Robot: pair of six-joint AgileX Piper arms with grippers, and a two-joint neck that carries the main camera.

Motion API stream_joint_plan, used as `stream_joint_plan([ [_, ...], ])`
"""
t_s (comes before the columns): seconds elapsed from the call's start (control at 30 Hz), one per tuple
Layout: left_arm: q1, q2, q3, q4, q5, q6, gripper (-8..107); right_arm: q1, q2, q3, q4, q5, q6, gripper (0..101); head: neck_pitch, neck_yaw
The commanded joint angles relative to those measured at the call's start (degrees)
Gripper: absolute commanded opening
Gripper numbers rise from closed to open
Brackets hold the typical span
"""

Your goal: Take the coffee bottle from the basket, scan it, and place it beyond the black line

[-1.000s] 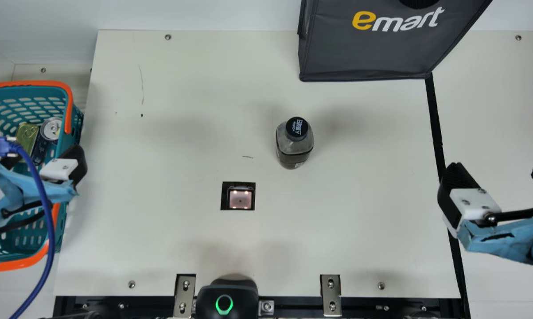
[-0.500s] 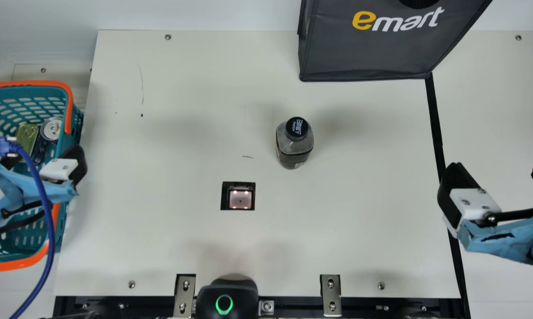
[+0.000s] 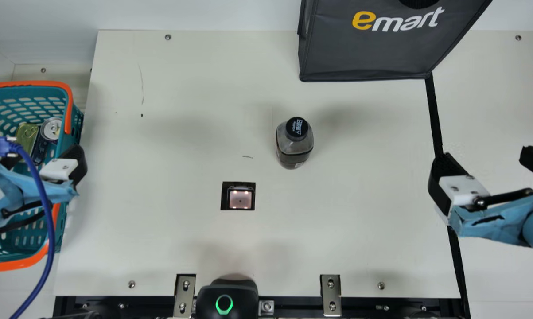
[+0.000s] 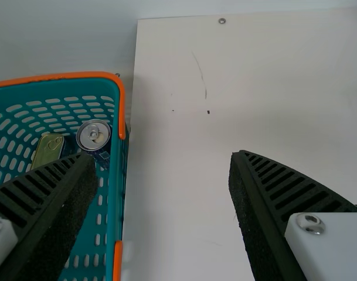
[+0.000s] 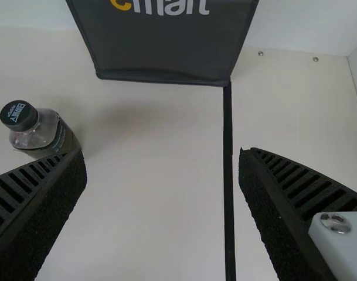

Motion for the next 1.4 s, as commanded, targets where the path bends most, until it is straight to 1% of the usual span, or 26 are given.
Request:
stream_joint_plan([
  [0.0,0.0,0.0,0.0,0.0,0.0,0.0,90,0.4,0.8,-0.4,0.4,0.2,-0.1,91,-1.6,0.1],
  [0.33,0.0,0.0,0.0,0.0,0.0,0.0,90,1.8,5.1,-2.3,1.9,-0.3,-1.2,91,-1.6,0.1],
  [0.47,0.0,0.0,0.0,0.0,0.0,0.0,90,2.2,7.4,-3.3,2.4,-1.1,-1.7,91,-1.6,0.1],
  [0.7,0.0,0.0,0.0,0.0,0.0,0.0,90,2.0,10.2,-3.8,3.8,-3.0,-3.3,91,-1.6,0.1],
  [1.07,0.0,0.0,0.0,0.0,0.0,0.0,90,1.9,13.5,-3.3,6.9,-5.6,-6.1,91,-1.6,0.1],
  [1.37,0.0,0.0,0.0,0.0,0.0,0.0,90,5.8,15.4,-2.2,7.1,-7.8,-6.0,91,-1.6,0.1],
])
